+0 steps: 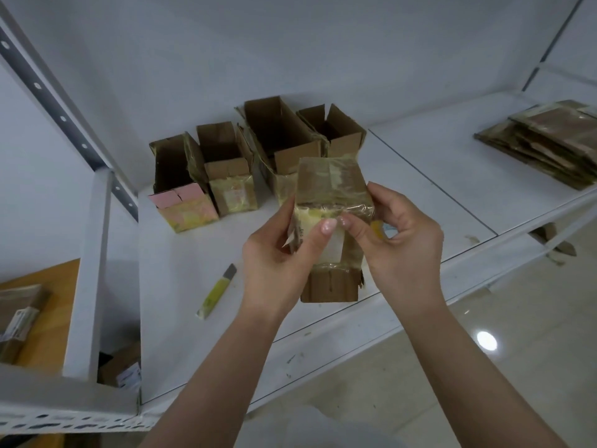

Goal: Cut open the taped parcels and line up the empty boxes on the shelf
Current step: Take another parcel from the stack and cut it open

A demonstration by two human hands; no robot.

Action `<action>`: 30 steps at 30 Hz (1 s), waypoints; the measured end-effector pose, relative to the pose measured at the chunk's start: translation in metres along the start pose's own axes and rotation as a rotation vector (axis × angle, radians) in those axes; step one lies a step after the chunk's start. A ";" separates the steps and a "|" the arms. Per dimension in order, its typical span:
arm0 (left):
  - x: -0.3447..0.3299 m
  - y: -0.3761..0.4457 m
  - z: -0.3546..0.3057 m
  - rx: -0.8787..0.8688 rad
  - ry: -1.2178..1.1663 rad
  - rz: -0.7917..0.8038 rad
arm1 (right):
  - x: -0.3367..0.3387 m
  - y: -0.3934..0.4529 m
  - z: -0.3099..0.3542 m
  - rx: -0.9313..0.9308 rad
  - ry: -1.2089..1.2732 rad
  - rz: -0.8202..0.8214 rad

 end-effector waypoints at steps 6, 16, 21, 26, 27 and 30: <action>0.003 0.000 0.001 0.032 0.044 -0.172 | -0.007 -0.008 0.001 -0.011 0.098 -0.060; 0.000 -0.002 0.006 0.014 0.113 -0.172 | -0.010 -0.010 0.003 0.016 0.182 -0.095; -0.002 -0.006 0.010 0.026 0.100 -0.094 | -0.004 -0.008 0.000 0.012 0.197 -0.115; 0.019 0.000 0.010 0.016 0.031 -0.210 | 0.002 -0.002 0.001 -0.007 0.339 -0.078; 0.021 0.000 0.008 -0.014 0.071 -0.248 | 0.001 -0.002 0.003 -0.007 0.362 -0.072; 0.019 -0.001 0.002 -0.116 0.206 -0.301 | -0.002 -0.004 0.009 0.011 0.385 -0.061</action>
Point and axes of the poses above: each hand's wrist, its own y-axis towards the middle knuckle, its own x-axis out of the back of the hand, z = x × y, the point moved 8 cm from there along y, towards the middle knuckle, and after that the axes turned 15 degrees about x, right-handed, at the moved point
